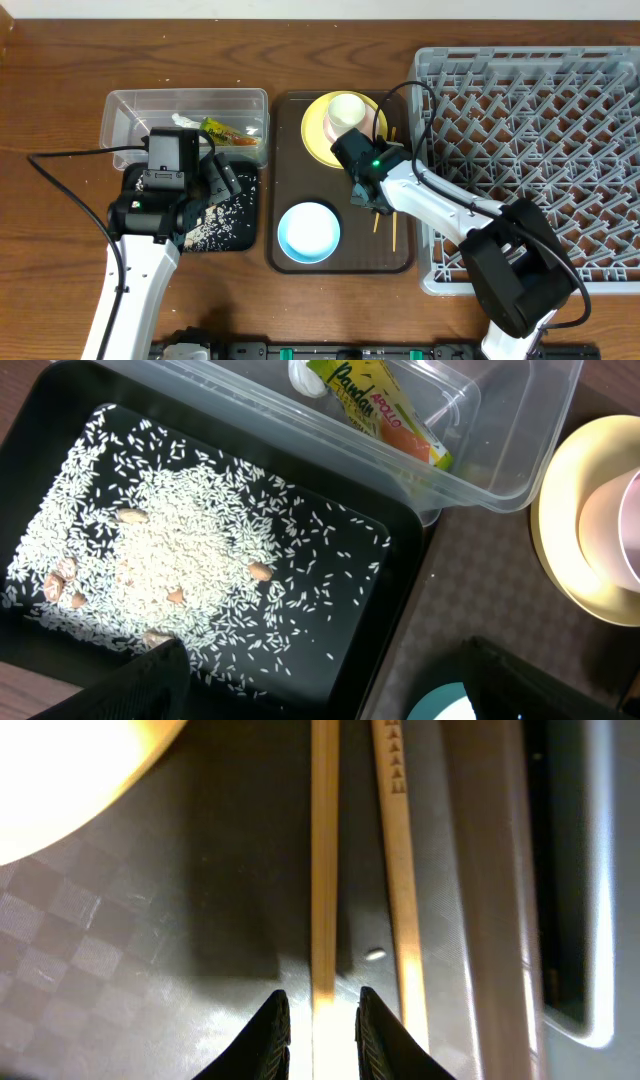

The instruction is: Sort waste into correct bins and load items into the dishwasher rack

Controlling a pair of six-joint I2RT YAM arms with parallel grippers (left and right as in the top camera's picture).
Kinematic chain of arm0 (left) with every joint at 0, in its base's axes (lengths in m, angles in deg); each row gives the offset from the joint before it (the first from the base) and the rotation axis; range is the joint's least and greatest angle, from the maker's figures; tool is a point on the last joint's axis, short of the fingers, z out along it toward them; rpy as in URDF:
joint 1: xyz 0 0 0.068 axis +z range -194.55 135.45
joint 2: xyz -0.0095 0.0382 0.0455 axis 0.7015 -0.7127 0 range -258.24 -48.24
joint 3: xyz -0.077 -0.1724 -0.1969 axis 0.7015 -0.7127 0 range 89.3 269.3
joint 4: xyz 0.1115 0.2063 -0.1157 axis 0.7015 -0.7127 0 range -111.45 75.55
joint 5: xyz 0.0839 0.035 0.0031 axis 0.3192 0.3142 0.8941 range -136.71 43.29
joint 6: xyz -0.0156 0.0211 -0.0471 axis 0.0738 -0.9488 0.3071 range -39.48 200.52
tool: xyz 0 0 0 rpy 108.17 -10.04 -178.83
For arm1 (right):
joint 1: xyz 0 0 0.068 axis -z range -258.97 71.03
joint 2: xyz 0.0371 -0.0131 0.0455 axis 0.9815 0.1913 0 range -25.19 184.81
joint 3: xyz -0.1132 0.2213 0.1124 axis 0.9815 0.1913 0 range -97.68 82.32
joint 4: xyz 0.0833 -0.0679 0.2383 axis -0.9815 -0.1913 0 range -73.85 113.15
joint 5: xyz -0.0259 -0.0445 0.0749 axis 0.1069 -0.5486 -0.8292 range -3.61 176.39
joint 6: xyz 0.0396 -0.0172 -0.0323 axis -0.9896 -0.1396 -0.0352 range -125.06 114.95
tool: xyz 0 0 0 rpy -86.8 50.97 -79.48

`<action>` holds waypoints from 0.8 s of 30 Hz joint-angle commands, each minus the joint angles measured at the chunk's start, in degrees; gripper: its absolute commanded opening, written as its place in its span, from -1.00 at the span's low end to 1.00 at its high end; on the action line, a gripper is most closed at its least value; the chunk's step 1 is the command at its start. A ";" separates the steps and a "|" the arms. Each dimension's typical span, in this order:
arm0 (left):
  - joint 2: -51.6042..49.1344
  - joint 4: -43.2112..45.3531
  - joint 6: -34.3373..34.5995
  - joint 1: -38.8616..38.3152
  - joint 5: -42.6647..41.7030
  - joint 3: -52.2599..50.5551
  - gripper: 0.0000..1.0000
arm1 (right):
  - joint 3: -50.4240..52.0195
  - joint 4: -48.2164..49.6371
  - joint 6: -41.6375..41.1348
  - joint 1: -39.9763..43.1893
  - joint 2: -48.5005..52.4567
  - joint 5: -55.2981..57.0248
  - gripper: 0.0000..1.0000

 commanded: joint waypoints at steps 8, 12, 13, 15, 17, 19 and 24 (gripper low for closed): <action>-0.28 0.00 -0.57 0.24 0.72 -0.39 0.77 | 5.11 4.22 -1.33 -0.31 0.22 0.28 -0.70; -0.28 0.00 -0.57 0.24 0.72 -0.39 0.78 | 4.85 4.42 -1.31 -0.42 0.20 -0.44 -0.98; -0.28 0.00 -0.57 0.24 0.72 -0.39 0.77 | 4.72 4.37 -1.29 -0.42 0.20 -0.52 -0.98; -0.28 0.00 -0.57 0.24 0.72 -0.39 0.78 | 4.28 4.13 -0.57 -0.35 -0.24 -0.52 -0.98; -0.28 0.00 -0.57 0.24 0.72 -0.39 0.77 | 3.58 3.87 1.40 -0.22 -1.33 -0.50 -0.98; -0.28 0.00 -0.57 0.24 0.72 -0.39 0.77 | 2.71 3.76 4.68 -0.02 -3.10 -0.50 -0.98; -0.28 0.00 -0.57 0.24 0.72 -0.39 0.77 | 0.74 1.86 10.82 0.33 -10.78 -0.44 -0.98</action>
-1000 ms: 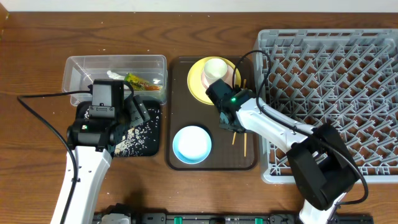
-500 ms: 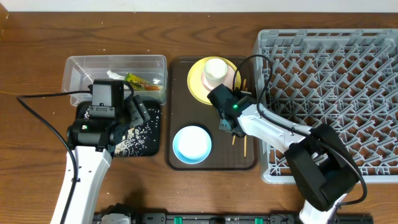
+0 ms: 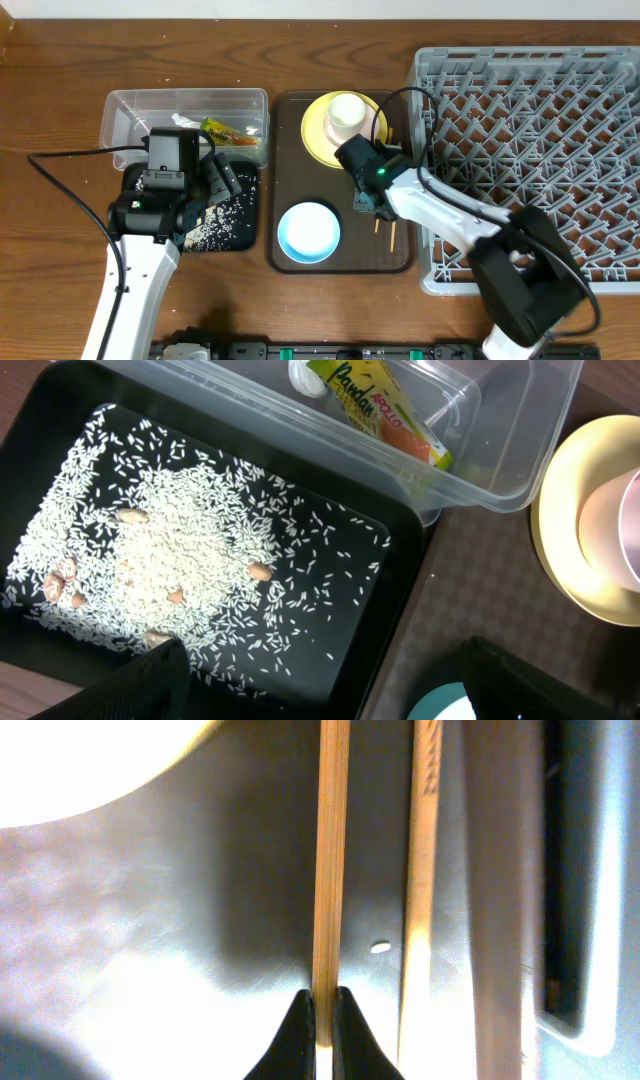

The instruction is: Sort waste into correct bins and load items into the dishwasher rack

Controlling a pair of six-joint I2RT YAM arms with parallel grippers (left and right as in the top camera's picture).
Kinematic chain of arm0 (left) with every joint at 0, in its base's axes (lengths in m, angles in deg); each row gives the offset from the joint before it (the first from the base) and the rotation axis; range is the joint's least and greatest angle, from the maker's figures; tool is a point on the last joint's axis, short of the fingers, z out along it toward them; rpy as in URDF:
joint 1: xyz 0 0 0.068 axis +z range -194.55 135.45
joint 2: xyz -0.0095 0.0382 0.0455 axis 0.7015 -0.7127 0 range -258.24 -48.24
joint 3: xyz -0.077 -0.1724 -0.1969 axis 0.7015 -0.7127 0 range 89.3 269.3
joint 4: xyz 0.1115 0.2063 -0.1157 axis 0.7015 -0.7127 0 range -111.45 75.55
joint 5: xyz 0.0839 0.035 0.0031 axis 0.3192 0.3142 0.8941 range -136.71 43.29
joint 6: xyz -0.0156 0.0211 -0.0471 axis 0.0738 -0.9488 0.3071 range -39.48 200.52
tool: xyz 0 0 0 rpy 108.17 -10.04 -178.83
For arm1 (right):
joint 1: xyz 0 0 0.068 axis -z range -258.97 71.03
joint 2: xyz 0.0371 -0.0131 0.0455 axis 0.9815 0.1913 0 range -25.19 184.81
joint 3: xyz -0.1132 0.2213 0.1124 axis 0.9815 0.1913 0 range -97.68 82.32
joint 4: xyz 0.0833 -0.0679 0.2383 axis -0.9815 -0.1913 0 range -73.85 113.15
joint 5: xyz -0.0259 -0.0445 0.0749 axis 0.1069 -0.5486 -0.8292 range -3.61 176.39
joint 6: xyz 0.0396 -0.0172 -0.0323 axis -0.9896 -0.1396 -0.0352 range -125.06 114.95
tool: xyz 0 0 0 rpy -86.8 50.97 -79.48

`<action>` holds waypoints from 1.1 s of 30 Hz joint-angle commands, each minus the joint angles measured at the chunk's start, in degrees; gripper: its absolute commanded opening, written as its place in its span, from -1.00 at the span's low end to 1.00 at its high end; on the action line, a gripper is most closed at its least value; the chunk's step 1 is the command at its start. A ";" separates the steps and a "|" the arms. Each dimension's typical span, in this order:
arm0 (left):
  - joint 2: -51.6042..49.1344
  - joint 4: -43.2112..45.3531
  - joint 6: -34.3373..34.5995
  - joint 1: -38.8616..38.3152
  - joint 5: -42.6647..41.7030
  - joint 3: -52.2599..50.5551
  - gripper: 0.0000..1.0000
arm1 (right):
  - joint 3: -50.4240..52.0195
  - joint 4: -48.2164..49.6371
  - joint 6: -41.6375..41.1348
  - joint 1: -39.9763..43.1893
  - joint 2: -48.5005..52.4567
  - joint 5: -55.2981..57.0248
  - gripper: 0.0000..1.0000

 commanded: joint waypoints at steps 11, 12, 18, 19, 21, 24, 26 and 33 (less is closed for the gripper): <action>-0.26 0.04 -0.57 0.26 0.72 -0.39 0.77 | -2.54 -8.37 13.18 3.13 -24.59 7.87 -0.98; -0.26 0.04 -0.57 0.26 0.72 -0.39 0.77 | -2.54 -9.27 14.32 3.65 -25.18 8.28 -0.98; -0.31 0.04 -0.57 0.26 0.72 -0.39 0.77 | -1.95 -13.00 15.47 6.40 -25.42 6.69 -0.98; -0.31 0.04 -0.57 0.26 0.72 -0.39 0.77 | -1.86 -12.92 15.47 6.51 -25.42 5.44 -0.98; -0.31 0.04 -0.57 0.26 0.72 -0.39 0.77 | -1.86 -12.22 14.78 6.56 -25.40 1.29 -0.98; -0.31 0.07 -0.57 0.26 0.72 -0.39 0.77 | -1.86 -10.32 12.07 5.66 -25.31 -5.38 -0.93; -0.31 0.07 -0.55 0.26 0.72 -0.39 0.77 | -1.84 -9.16 9.11 4.55 -24.96 -6.62 -0.88; -0.31 0.04 -0.57 0.26 0.72 -0.39 0.78 | -1.70 -3.61 -0.44 -1.44 -19.17 -6.56 -0.53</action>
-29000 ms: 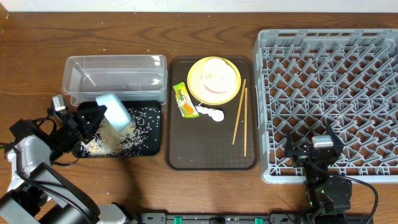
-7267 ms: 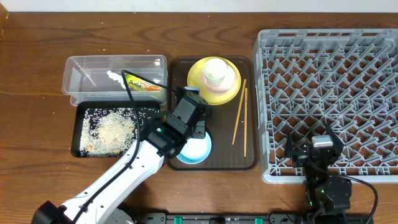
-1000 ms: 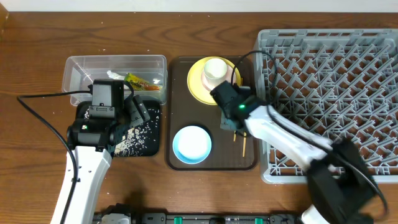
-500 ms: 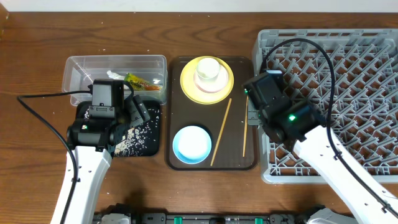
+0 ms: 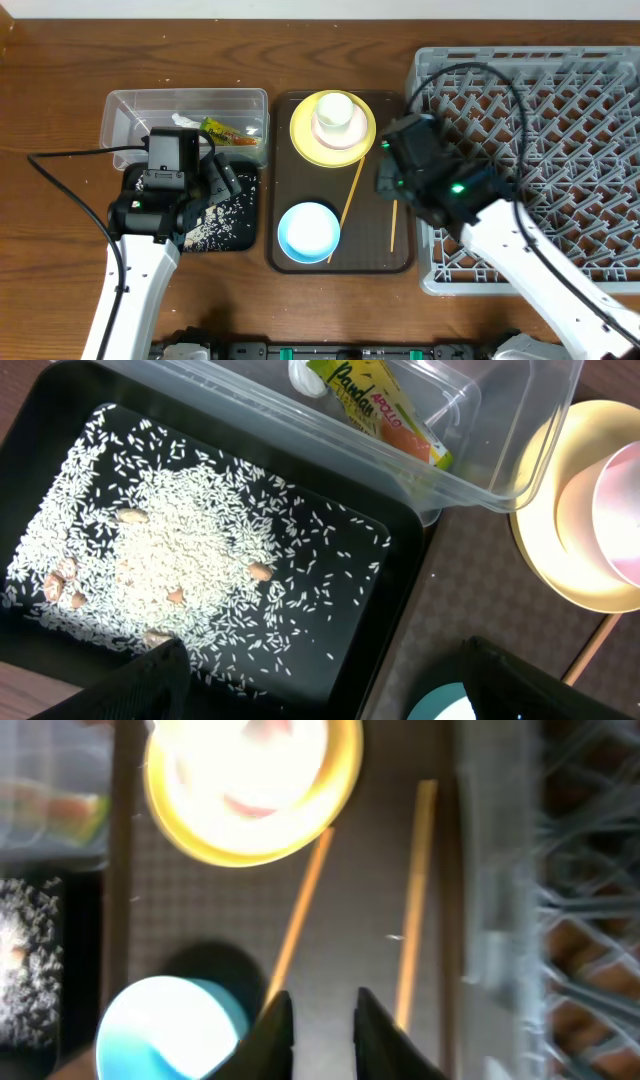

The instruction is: Sort waste into correct bins and load items into the dishwasher rack

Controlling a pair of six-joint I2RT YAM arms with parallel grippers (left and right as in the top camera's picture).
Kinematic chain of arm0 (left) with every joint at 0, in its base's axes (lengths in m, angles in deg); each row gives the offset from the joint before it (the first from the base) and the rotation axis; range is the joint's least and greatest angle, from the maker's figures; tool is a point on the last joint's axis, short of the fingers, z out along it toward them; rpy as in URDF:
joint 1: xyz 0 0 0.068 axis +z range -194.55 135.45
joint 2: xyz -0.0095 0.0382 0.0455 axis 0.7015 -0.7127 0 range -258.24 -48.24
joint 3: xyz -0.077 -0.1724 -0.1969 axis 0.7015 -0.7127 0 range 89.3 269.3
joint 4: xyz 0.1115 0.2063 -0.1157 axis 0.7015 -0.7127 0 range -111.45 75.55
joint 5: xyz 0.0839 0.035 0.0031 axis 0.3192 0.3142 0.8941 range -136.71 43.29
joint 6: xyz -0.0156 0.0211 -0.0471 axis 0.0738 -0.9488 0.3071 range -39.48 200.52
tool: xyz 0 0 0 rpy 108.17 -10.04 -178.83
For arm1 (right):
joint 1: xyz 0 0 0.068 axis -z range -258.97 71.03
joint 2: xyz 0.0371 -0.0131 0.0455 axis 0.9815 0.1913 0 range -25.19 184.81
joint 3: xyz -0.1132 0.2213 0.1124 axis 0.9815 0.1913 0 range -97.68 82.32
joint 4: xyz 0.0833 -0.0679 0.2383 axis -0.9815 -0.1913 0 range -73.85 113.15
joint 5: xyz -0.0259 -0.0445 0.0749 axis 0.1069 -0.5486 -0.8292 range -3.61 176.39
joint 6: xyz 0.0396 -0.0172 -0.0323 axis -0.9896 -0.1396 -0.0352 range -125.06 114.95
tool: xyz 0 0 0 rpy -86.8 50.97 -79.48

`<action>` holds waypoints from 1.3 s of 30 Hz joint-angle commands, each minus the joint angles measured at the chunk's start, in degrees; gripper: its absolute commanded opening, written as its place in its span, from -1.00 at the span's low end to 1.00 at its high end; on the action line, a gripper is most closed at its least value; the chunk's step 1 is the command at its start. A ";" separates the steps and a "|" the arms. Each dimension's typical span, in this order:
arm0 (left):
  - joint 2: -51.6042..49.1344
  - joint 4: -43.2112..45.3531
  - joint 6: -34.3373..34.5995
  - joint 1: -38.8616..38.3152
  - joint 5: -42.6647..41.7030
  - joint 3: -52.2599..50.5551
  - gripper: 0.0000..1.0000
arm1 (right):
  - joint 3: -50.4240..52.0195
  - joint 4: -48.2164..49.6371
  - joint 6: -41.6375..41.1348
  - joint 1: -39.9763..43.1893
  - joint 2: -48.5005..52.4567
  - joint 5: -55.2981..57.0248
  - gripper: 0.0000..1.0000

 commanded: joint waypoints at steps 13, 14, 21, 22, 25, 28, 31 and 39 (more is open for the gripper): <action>-0.28 0.09 -0.57 0.24 0.72 -0.39 0.78 | 0.11 9.97 -13.20 -8.20 21.97 4.44 -0.45; -0.28 0.09 -0.55 0.24 0.72 -0.39 0.79 | 0.11 10.14 -13.60 -8.20 22.73 4.94 -0.45; -0.28 0.26 -0.55 0.24 0.72 -0.39 0.79 | 0.11 10.29 -14.23 -8.20 26.18 7.06 -0.47; -0.28 0.24 -0.57 0.24 0.72 -0.39 0.79 | 0.11 10.27 -14.64 -8.20 26.51 7.06 -0.48; -0.28 0.26 -0.57 0.24 0.72 -0.39 0.79 | 0.11 10.29 -15.08 -8.24 27.96 7.06 -0.50; -0.28 0.26 -0.57 0.24 0.72 -0.39 0.80 | 0.11 10.21 -15.06 -8.37 29.35 7.04 -0.54; -0.28 0.26 -0.57 0.24 0.72 -0.39 0.79 | 0.11 10.12 -15.08 -8.41 30.84 7.02 -0.63; -0.28 0.26 -0.57 0.24 0.72 -0.39 0.79 | 0.11 8.22 -15.04 -8.41 30.56 7.21 -0.98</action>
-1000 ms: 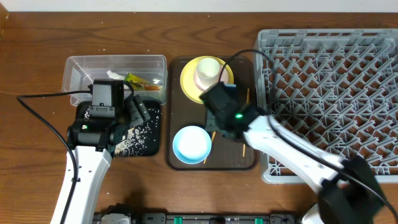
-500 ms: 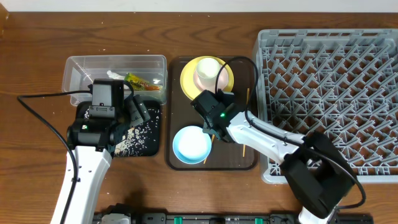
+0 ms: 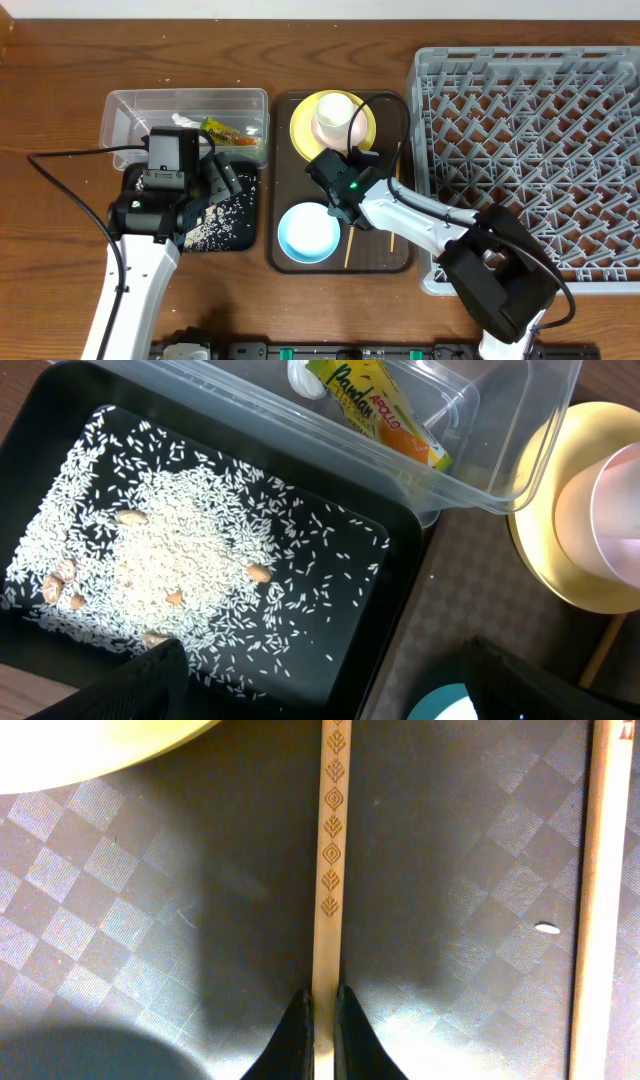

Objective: Sort waste into correct bins and load items into the dishwasher rack
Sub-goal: 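Carry the chopstick right over the grey dish rack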

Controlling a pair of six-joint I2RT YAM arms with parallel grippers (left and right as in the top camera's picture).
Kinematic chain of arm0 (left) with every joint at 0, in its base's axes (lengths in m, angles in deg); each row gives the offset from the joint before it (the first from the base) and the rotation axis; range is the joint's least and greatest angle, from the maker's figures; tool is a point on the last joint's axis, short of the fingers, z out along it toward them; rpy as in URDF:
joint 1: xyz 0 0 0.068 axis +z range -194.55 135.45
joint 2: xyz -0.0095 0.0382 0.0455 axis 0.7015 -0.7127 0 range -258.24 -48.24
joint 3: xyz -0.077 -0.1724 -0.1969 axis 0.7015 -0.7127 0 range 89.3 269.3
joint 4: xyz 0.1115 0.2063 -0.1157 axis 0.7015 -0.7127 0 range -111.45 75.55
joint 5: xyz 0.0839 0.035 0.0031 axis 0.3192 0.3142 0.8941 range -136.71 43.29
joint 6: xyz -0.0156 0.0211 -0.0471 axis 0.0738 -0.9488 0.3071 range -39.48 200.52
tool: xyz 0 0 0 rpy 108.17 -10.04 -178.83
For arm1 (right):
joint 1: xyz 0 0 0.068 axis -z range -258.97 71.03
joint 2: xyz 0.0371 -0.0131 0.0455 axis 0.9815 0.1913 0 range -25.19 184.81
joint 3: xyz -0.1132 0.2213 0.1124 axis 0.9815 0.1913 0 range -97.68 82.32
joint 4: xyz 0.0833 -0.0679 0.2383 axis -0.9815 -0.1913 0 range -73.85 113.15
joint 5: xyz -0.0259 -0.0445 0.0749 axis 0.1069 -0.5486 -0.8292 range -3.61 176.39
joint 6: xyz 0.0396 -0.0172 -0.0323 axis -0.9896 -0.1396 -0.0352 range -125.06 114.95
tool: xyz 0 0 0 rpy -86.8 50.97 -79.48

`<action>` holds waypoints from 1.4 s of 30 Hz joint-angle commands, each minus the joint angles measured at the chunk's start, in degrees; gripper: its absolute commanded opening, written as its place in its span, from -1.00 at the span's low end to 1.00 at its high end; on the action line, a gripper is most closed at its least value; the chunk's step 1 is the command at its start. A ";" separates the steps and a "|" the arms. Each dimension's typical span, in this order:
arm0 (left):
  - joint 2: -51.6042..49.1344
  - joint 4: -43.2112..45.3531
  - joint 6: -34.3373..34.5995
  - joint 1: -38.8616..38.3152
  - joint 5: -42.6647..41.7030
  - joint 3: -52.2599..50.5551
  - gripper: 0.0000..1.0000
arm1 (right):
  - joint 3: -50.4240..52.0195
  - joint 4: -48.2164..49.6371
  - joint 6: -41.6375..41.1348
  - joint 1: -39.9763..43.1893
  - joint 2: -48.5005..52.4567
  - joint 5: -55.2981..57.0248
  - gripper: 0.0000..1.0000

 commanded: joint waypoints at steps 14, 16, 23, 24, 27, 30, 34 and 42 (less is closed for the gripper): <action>-0.26 0.07 -0.57 0.26 0.72 -0.39 0.79 | 0.33 -8.85 0.94 1.27 -9.57 4.39 -0.98; -0.26 0.07 -0.57 0.26 0.72 -0.39 0.79 | 0.33 -10.51 0.94 1.27 -12.35 6.27 -0.98; -0.26 0.04 -0.57 0.26 0.72 -0.39 0.79 | 0.33 -12.00 14.84 2.71 -20.83 7.87 -0.98; -0.26 0.04 -0.57 0.26 0.72 -0.39 0.79 | 0.33 -12.41 16.06 3.26 -21.64 7.87 -0.98; -0.26 0.04 -0.57 0.26 0.72 -0.39 0.79 | 0.33 -13.64 19.96 5.25 -23.54 7.87 -0.98; -0.26 0.04 -0.57 0.26 0.72 -0.39 0.79 | 0.33 -14.58 22.88 7.30 -23.98 7.85 -0.98; -0.26 0.04 -0.57 0.26 0.72 -0.39 0.79 | 0.33 -15.32 26.32 10.27 -23.91 6.97 -0.98; -0.26 0.04 -0.57 0.26 0.72 -0.39 0.79 | 0.33 -16.22 30.51 14.45 -23.87 5.88 -0.98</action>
